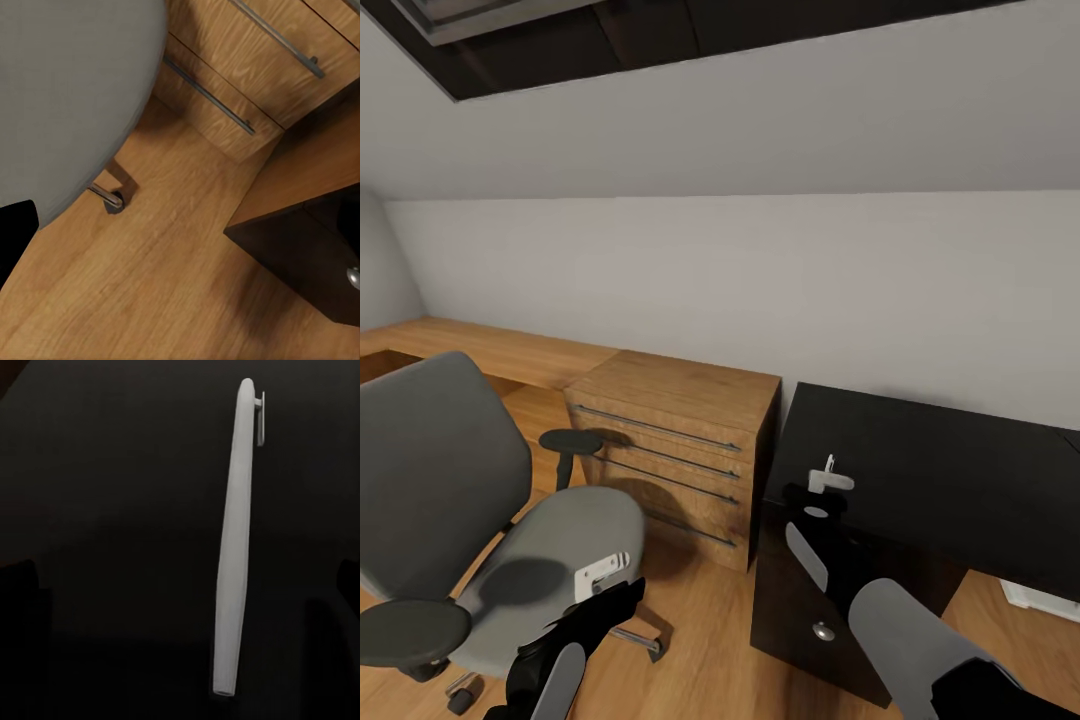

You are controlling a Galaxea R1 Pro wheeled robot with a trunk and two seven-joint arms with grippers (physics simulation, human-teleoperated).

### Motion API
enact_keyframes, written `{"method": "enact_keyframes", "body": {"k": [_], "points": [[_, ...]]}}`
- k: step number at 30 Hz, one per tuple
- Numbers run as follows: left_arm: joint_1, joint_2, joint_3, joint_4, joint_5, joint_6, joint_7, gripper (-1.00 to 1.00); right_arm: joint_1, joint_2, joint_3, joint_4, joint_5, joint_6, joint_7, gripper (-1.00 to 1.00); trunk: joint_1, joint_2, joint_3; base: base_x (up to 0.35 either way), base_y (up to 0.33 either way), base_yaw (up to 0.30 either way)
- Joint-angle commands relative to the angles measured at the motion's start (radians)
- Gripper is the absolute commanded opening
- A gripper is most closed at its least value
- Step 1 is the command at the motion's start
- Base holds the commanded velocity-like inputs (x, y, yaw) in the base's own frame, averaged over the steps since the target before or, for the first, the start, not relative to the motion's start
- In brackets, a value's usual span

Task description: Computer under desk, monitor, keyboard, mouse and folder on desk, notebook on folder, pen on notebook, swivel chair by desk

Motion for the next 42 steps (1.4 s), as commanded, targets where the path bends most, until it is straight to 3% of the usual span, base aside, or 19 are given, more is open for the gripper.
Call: {"method": "enact_keyframes", "body": {"k": [1, 12, 13, 16, 32, 33, 42], "points": [[-0.001, 0.000, -0.001, -0.001, 0.010, 0.002, 0.010, 1.00, 0.000, -0.002, 0.002, 0.001, -0.010, 0.016, -0.009, 1.00, 0.000, 0.000, -0.001, 0.002, 0.000, 0.000], [-0.001, 0.000, -0.001, -0.001, 0.009, 0.001, 0.010, 1.00, 0.000, -0.021, -0.017, 0.006, -0.010, 0.016, -0.005, 1.00, 0.000, 0.000, -0.001, 0.000, 0.000, 0.000], [-0.001, 0.000, -0.001, -0.001, 0.009, 0.001, 0.010, 1.00, 0.000, -0.025, -0.045, 0.007, -0.011, 0.017, -0.005, 1.00, 0.000, 0.000, -0.001, 0.007, 0.000, 0.000], [-0.001, 0.000, -0.001, -0.001, 0.008, 0.001, 0.010, 1.00, 0.000, -0.027, -0.061, 0.007, -0.011, 0.018, -0.004, 1.00, 0.000, 0.000, -0.001, 0.004, 0.000, 0.000], [-0.001, 0.000, -0.001, -0.001, 0.008, 0.001, 0.010, 1.00, 0.000, -0.031, -0.071, 0.007, -0.011, 0.022, -0.003, 1.00, 0.000, 0.000, -0.001, 0.000, 0.000, 0.000], [-0.001, 0.000, -0.001, -0.001, 0.008, 0.001, 0.010, 1.00, 0.000, -0.031, -0.071, 0.007, -0.011, 0.022, -0.003, -1.00, 0.000, 0.000, -0.001, 0.000, 0.000, 0.000], [-0.001, 0.000, -0.001, -0.001, 0.008, 0.001, 0.010, 1.00, 0.000, -0.030, -0.071, 0.007, -0.012, 0.024, -0.002, -1.00, 0.000, 0.000, -0.001, 0.000, 0.000, 0.000]]}}
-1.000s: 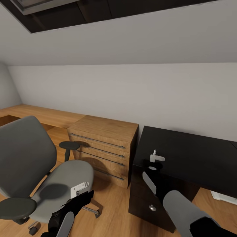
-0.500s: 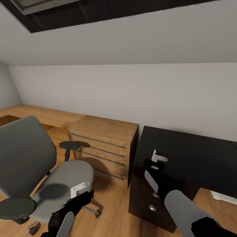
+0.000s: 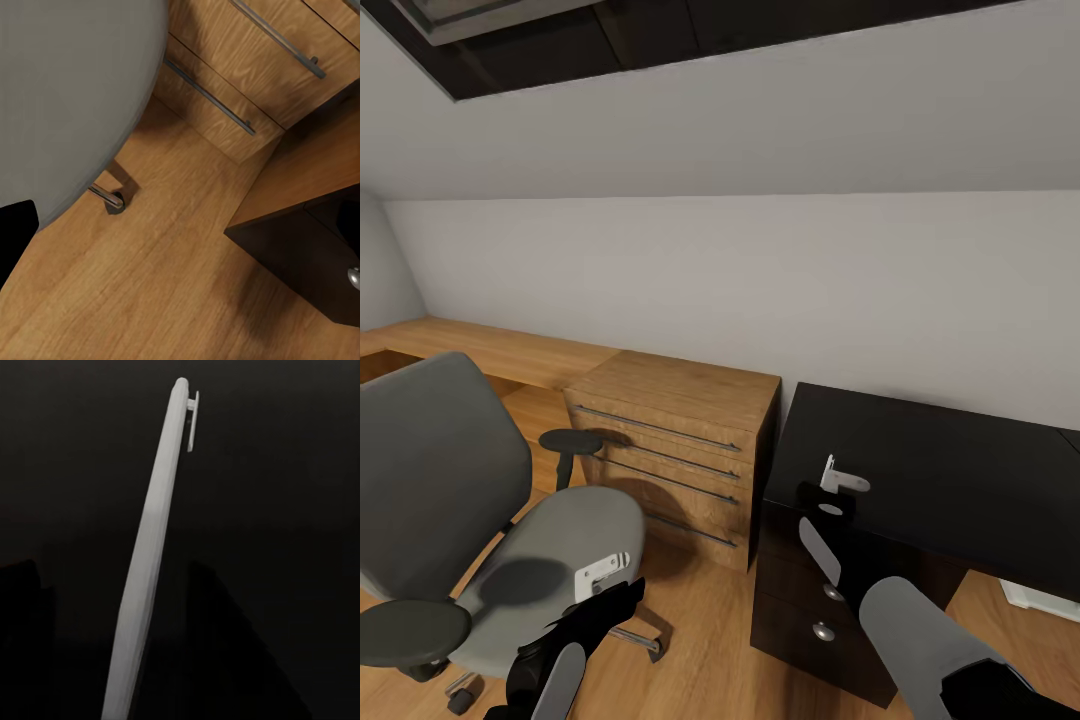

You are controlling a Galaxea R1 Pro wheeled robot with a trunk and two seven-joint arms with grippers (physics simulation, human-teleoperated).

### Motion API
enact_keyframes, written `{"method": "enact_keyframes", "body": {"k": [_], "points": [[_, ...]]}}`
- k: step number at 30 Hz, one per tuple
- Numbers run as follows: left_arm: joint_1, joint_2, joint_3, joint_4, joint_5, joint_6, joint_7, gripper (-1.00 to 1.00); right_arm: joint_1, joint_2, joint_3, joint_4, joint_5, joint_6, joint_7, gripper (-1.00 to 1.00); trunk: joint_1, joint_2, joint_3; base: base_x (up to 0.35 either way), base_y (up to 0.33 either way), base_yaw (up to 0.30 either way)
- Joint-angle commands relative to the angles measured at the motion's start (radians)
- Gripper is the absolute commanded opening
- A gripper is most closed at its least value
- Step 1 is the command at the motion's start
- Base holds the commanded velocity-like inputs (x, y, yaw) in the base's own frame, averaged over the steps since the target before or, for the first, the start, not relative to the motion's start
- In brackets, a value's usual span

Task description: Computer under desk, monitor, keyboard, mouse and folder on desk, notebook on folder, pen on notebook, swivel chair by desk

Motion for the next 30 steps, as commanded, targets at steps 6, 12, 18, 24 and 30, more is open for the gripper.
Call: {"method": "enact_keyframes", "body": {"k": [6, 12, 18, 24, 30], "points": [[-0.001, 0.000, -0.001, 0.000, 0.011, 0.002, 0.010, 1.00, 0.000, 0.000, 0.005, 0.013, -0.012, 0.016, -0.011, -1.00, 0.000, 0.000, -0.001, 0.000, 0.000, 0.000], [-0.001, 0.000, -0.001, 0.001, 0.011, 0.002, 0.010, 1.00, 0.000, 0.002, 0.006, 0.008, -0.012, 0.020, -0.015, -1.00, 0.000, 0.000, -0.001, 0.000, 0.000, 0.000], [-0.001, 0.000, -0.001, 0.002, 0.011, 0.002, 0.010, 1.00, 0.000, 0.005, 0.003, -0.001, -0.014, 0.076, -0.015, -1.00, 0.000, 0.000, -0.001, 0.000, 0.000, 0.000], [-0.001, 0.000, -0.001, 0.002, 0.011, 0.002, 0.010, 1.00, 0.000, 0.004, -0.013, -0.007, -0.014, 0.089, -0.015, -1.00, 0.000, 0.000, -0.001, 0.000, 0.000, 0.000], [-0.001, 0.000, -0.001, 0.002, 0.011, 0.002, 0.010, 1.00, 0.000, 0.004, -0.020, -0.008, -0.014, 0.093, -0.015, -1.00, 0.000, 0.000, -0.001, 0.000, 0.000, 0.000]]}}
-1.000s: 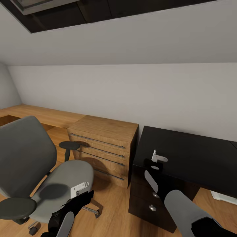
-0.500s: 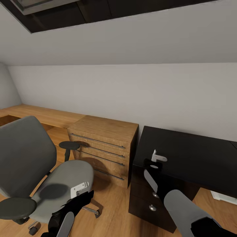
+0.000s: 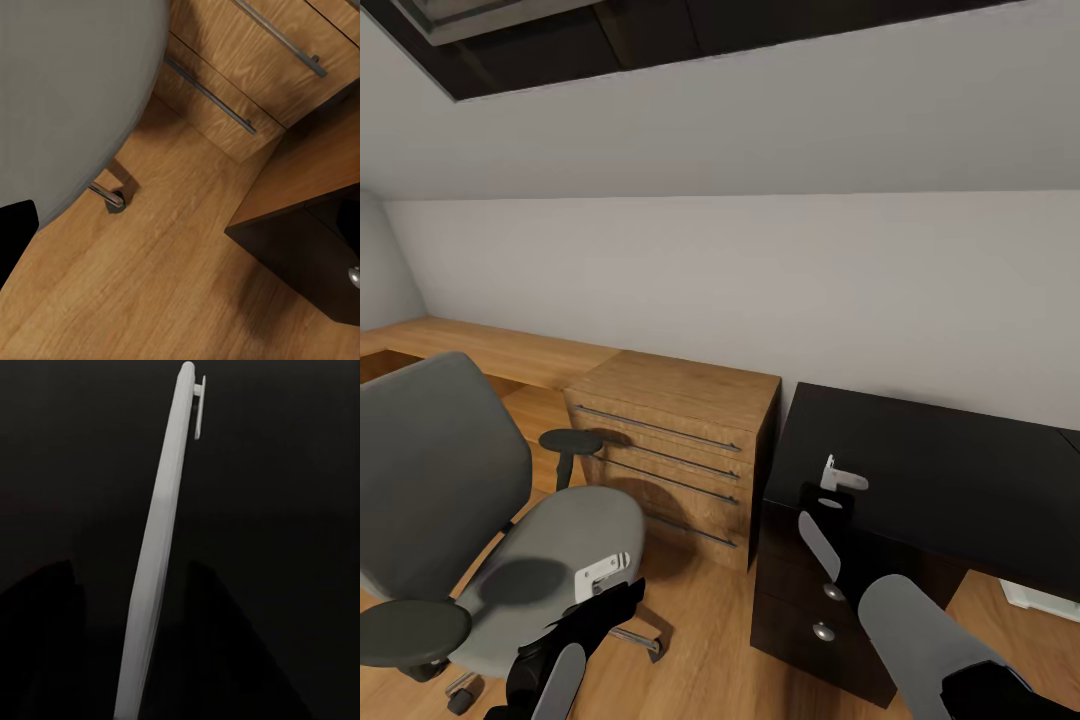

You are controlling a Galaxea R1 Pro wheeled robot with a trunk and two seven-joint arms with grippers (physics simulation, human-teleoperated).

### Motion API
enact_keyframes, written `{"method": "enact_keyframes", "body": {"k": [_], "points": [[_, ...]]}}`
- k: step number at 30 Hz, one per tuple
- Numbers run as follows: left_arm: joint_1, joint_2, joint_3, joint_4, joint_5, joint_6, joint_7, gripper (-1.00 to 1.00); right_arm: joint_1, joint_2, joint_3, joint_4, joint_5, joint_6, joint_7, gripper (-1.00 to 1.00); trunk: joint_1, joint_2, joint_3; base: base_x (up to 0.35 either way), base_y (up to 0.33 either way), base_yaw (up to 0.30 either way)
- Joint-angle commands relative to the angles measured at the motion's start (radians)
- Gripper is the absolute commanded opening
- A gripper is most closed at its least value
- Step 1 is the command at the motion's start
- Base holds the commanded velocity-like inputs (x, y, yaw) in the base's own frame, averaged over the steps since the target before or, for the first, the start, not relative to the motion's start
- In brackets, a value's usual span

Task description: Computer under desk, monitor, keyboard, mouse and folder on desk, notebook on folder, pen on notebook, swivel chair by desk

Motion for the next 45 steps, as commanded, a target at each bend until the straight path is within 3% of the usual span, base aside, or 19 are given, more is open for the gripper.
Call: {"method": "enact_keyframes", "body": {"k": [1, 7, 9, 10, 13, 42, 45], "points": [[-0.001, 0.000, -0.001, -0.001, 0.011, 0.002, 0.010, 1.00, 0.000, -0.001, 0.004, 0.029, -0.008, 0.012, -0.009, -1.00, 0.000, 0.000, -0.001, 0.000, 0.000, 0.000], [-0.001, 0.000, -0.001, -0.001, 0.011, 0.002, 0.010, 1.00, 0.000, -0.001, -0.003, 0.018, -0.008, 0.028, -0.009, -1.00, 0.000, 0.000, -0.001, 0.000, 0.000, 0.000], [0.002, -0.001, -0.001, -0.001, 0.011, 0.002, 0.010, 1.00, 0.000, -0.001, -0.023, -0.008, -0.011, 0.047, -0.009, -1.00, 0.000, 0.000, -0.001, 0.000, 0.000, 0.000], [0.003, -0.001, -0.001, -0.001, 0.011, 0.002, 0.010, 1.00, 0.000, -0.002, -0.044, -0.032, -0.026, 0.078, -0.009, -1.00, 0.000, 0.000, -0.001, 0.000, 0.000, 0.000], [0.004, -0.001, -0.001, -0.001, 0.011, 0.002, 0.010, 1.00, 0.000, -0.005, -0.056, -0.046, -0.052, 0.110, -0.008, -1.00, 0.000, 0.000, -0.001, 0.000, 0.000, 0.000], [0.004, -0.001, -0.001, -0.001, 0.012, 0.002, 0.010, 1.00, 0.000, -0.006, -0.061, -0.051, -0.065, 0.122, -0.008, -1.00, 0.000, 0.000, -0.001, 0.000, 0.000, 0.000], [0.004, -0.001, -0.001, -0.001, 0.012, 0.002, 0.010, 1.00, 0.000, -0.006, -0.061, -0.051, -0.064, 0.122, -0.008, -1.00, -0.011, 0.021, 0.008, 0.000, 0.000, 0.000]]}}
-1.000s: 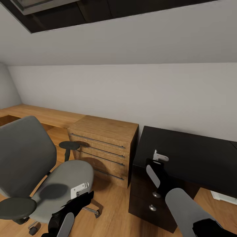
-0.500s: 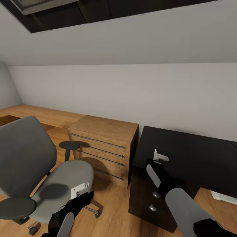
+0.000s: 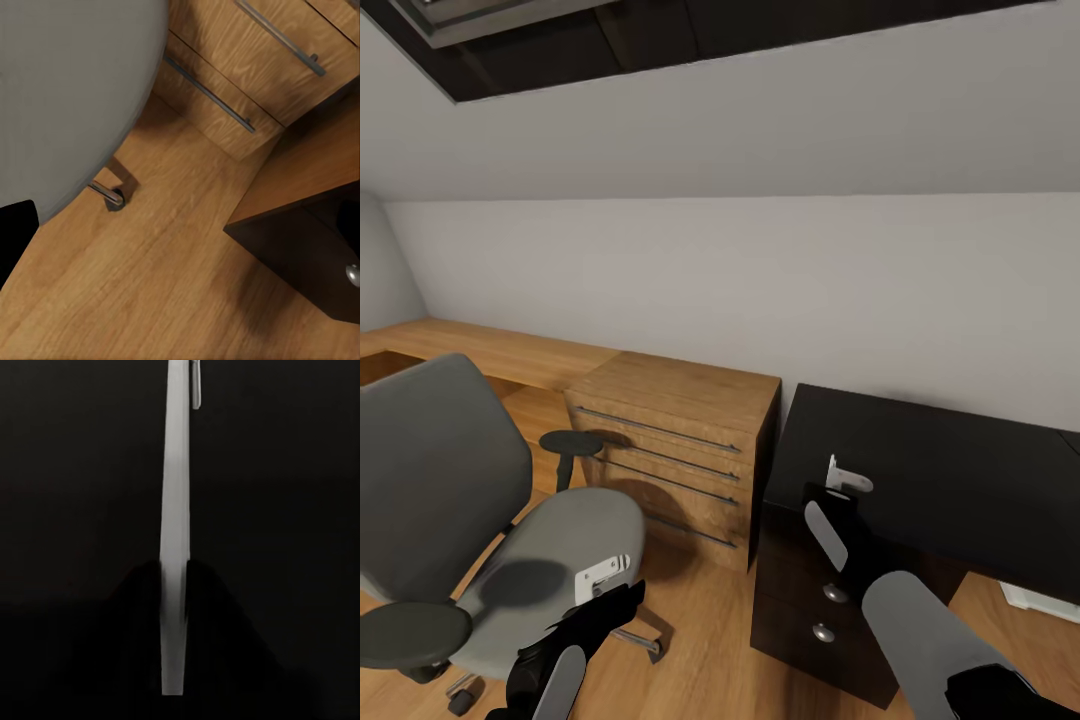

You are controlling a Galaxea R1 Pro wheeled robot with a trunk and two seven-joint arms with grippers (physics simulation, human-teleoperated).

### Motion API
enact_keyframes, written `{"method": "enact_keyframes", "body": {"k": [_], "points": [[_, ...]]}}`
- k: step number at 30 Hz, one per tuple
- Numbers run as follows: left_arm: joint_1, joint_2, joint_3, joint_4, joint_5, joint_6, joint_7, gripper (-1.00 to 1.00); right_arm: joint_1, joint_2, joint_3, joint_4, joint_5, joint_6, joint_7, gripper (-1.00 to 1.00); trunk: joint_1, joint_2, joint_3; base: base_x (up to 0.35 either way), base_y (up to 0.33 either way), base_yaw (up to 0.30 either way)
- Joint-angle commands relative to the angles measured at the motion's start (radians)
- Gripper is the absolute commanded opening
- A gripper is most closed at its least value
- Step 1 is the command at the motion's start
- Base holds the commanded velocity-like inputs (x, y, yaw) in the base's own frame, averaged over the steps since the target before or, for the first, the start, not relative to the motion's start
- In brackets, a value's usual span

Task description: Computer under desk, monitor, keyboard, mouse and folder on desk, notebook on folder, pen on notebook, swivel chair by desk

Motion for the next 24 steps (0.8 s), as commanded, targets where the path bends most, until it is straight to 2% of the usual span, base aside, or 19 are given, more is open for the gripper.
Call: {"method": "enact_keyframes", "body": {"k": [1, 11, 17, 18, 24], "points": [[-0.001, 0.000, -0.001, -0.001, 0.011, 0.002, 0.010, 1.00, 0.000, -0.001, 0.004, -0.001, -0.016, 0.005, -0.007, -1.00, -0.004, 0.007, 0.002, 0.000, 0.000, 0.000], [-0.001, 0.000, -0.001, -0.001, 0.011, 0.002, 0.010, 1.00, 0.000, -0.002, 0.004, -0.005, -0.014, 0.001, -0.008, -1.00, -0.042, 0.077, 0.033, 0.000, 0.000, 0.000], [-0.001, 0.000, -0.001, -0.001, 0.011, 0.002, 0.011, 1.00, 0.003, -0.007, 0.003, -0.099, -0.013, 0.006, -0.012, -1.00, -0.065, 0.119, 0.052, -0.112, -0.053, 0.000], [-0.001, 0.000, -0.001, -0.001, 0.011, 0.003, 0.011, 1.00, 0.006, -0.027, 0.002, -0.154, -0.014, 0.032, -0.013, -1.00, -0.069, 0.126, 0.055, -0.283, -0.128, 0.000], [-0.001, 0.000, -0.001, -0.001, 0.010, 0.002, 0.011, 1.00, 0.007, -0.050, -0.018, -0.196, -0.034, 0.048, -0.014, -1.00, -0.092, 0.168, 0.074, -0.285, -0.128, 0.000]]}}
